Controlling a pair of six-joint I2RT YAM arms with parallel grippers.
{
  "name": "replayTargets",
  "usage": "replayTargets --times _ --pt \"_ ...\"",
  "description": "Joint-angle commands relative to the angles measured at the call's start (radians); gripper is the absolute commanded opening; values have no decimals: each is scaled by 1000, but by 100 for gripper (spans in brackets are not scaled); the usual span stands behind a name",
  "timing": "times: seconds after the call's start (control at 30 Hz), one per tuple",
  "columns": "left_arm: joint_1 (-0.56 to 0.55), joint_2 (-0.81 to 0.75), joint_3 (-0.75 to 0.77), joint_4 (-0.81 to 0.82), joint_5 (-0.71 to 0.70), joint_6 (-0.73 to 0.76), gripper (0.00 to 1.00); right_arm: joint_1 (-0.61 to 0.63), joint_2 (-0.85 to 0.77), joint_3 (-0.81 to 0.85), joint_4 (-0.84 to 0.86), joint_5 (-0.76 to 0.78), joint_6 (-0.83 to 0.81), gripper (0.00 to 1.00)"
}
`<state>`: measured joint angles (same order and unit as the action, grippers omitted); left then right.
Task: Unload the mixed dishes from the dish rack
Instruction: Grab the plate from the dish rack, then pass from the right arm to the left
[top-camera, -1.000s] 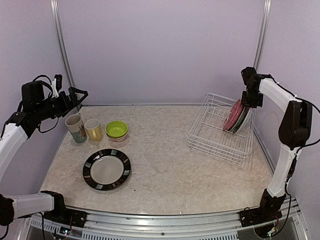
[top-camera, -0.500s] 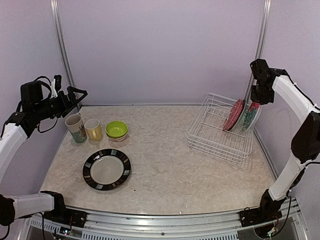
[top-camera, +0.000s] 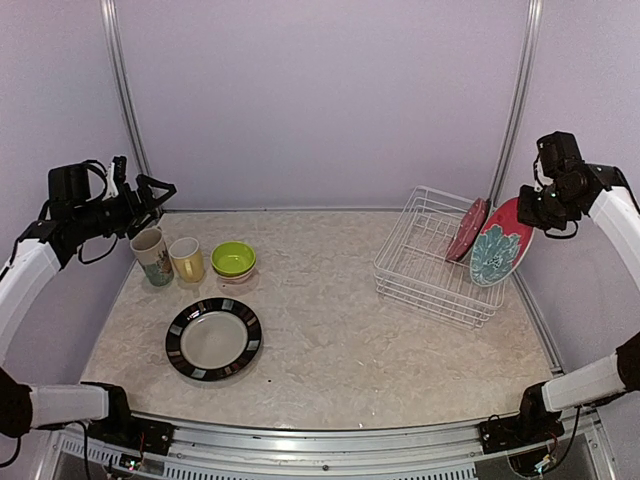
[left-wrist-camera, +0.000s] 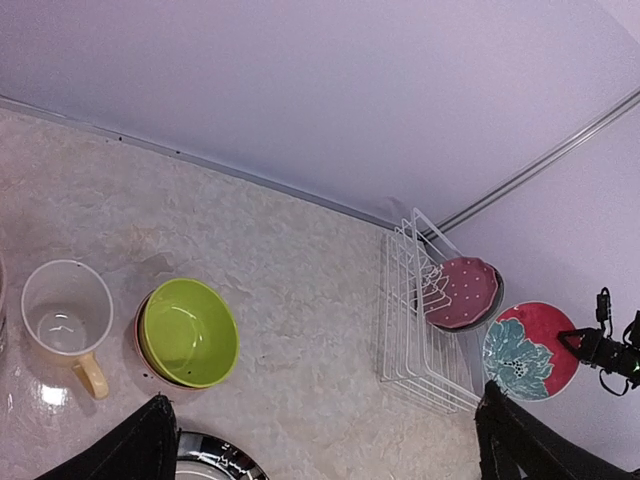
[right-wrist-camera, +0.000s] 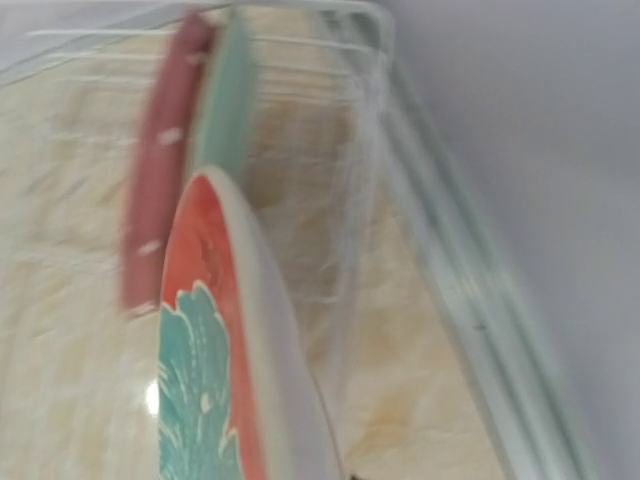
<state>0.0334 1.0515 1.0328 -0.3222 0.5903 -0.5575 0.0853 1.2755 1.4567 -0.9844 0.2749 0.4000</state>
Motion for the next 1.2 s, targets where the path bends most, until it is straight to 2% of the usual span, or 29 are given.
replayTargets --times 0.0,0.17,0.3,0.5,0.67,0.77,0.9,1.03,1.17 --pt "7 32 -2 9 41 -17 99 8 -120 -54 191 -236 11 0" --pt "6 72 0 14 65 -28 99 8 -179 -165 332 -462 85 0" --pt "7 103 6 14 98 -35 99 10 -201 -292 526 -641 180 0" --pt "-25 156 15 14 137 -53 98 40 -185 -474 807 -776 306 0" --pt "-202 201 12 50 163 -100 98 104 -125 -531 943 -787 352 0" --pt "-305 250 -25 162 229 -223 97 168 -78 -544 1026 -782 381 0" --pt "-439 320 -80 402 284 -402 96 248 9 -543 1119 -783 415 0" --pt "-558 391 -83 526 258 -477 96 318 99 -520 1191 -795 446 0" --pt "-611 470 -77 578 268 -516 93 378 181 -489 1284 -828 491 0"
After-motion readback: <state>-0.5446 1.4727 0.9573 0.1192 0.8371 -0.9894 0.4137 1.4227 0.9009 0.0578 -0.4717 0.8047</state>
